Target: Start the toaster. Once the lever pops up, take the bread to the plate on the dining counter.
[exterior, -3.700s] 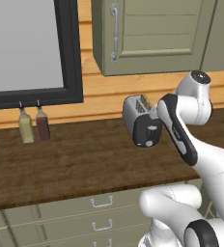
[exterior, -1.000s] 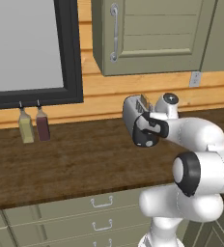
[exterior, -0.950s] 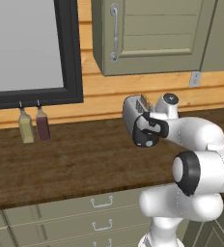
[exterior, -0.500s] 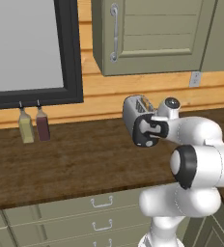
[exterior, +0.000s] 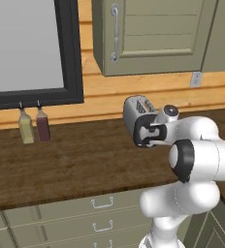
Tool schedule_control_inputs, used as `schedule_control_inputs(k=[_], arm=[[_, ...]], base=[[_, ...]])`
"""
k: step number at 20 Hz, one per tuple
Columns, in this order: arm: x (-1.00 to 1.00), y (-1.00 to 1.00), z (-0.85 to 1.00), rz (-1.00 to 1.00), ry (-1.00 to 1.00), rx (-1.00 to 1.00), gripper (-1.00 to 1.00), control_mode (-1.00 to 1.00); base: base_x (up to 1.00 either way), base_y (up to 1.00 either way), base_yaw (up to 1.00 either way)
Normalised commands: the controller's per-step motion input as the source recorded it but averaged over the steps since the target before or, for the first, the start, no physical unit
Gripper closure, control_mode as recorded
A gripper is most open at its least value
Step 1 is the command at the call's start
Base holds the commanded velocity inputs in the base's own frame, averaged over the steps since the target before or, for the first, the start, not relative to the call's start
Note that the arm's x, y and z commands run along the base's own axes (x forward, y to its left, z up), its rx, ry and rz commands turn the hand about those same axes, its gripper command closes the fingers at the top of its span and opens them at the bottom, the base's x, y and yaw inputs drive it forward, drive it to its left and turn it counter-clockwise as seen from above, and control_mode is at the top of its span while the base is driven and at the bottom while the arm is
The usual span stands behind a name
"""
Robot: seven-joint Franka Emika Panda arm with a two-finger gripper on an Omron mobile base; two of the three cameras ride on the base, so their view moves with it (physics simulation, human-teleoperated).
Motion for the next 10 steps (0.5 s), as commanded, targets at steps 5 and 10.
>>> schedule_control_inputs(k=[5, 10], arm=[[0.0, 0.0, -0.29, 0.0, 0.0, 0.0, 1.0, -1.0], [0.0, 0.0, -0.16, 0.0, 0.0, 0.0, 1.0, -1.0]], base=[[0.0, 0.0, 0.0], [0.0, 0.0, 0.0]])
